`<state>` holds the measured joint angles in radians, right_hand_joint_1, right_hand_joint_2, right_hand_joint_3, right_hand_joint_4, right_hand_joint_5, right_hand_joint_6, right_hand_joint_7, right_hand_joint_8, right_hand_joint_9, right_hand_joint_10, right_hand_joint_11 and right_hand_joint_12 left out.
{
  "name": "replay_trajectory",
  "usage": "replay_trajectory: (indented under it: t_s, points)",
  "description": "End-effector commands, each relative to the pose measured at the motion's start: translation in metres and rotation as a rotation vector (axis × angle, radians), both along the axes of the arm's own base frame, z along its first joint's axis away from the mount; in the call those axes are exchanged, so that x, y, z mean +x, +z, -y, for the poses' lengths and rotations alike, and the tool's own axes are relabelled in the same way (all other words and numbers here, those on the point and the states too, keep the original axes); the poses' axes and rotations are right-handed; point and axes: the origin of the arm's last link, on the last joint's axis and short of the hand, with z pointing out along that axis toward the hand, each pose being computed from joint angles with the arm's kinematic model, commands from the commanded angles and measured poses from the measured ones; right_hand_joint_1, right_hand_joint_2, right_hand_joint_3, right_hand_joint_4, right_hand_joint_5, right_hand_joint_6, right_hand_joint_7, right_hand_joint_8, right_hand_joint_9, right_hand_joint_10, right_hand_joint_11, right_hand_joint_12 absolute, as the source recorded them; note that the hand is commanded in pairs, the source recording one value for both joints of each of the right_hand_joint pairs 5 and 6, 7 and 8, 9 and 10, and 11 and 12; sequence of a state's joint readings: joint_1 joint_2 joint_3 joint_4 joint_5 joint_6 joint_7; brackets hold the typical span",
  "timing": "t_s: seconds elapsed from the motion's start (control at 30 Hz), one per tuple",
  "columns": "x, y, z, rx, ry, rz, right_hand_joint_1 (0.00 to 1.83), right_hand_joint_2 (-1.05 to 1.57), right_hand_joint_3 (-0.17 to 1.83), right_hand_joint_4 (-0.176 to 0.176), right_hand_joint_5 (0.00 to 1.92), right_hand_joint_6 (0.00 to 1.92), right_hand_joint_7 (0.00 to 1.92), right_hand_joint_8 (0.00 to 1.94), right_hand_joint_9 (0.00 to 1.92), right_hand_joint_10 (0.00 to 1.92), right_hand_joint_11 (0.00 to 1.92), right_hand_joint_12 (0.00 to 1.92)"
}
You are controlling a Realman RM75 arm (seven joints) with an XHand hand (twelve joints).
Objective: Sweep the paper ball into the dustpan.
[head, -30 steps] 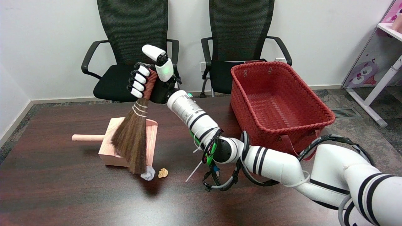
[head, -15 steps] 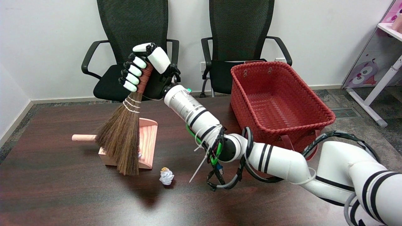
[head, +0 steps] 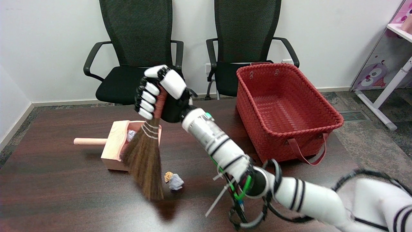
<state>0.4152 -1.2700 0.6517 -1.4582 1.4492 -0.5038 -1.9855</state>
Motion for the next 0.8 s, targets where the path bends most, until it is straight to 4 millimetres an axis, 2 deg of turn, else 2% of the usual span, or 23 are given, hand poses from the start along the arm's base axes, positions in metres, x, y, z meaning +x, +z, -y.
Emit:
replay_trajectory:
  t_s: [0.03,0.27,0.37,0.47,0.57,0.73,0.8]
  points:
    - [-0.01,0.036,-0.076,-0.125,-0.02,-0.099,0.55,1.25,1.38,0.03,1.92,1.92,1.92,1.92,1.92,1.92,1.92,1.92]
    - [-0.011,0.034,-0.084,-0.093,-0.015,-0.125,0.57,1.22,1.42,0.026,1.92,1.92,1.92,1.92,1.92,1.92,1.92,1.92]
    - [-0.001,0.039,-0.09,-0.165,0.031,-0.141,0.56,1.26,1.4,0.031,1.92,1.92,1.92,1.92,1.92,1.92,1.92,1.92]
    - [0.011,0.044,-0.101,-0.267,0.103,-0.234,0.55,1.33,1.39,0.037,1.92,1.92,1.92,1.92,1.92,1.92,1.92,1.92]
    - [0.017,0.041,-0.11,-0.289,0.11,-0.195,0.55,1.43,1.38,0.045,1.92,1.92,1.92,1.92,1.92,1.92,1.92,1.92]
    - [0.019,0.033,-0.116,-0.311,0.082,-0.129,0.55,1.46,1.43,0.053,1.92,1.92,1.92,1.92,1.92,1.92,1.92,1.92]
    - [0.021,0.035,-0.123,-0.343,0.067,-0.093,0.56,1.45,1.46,0.054,1.92,1.92,1.92,1.92,1.92,1.92,1.92,1.92]
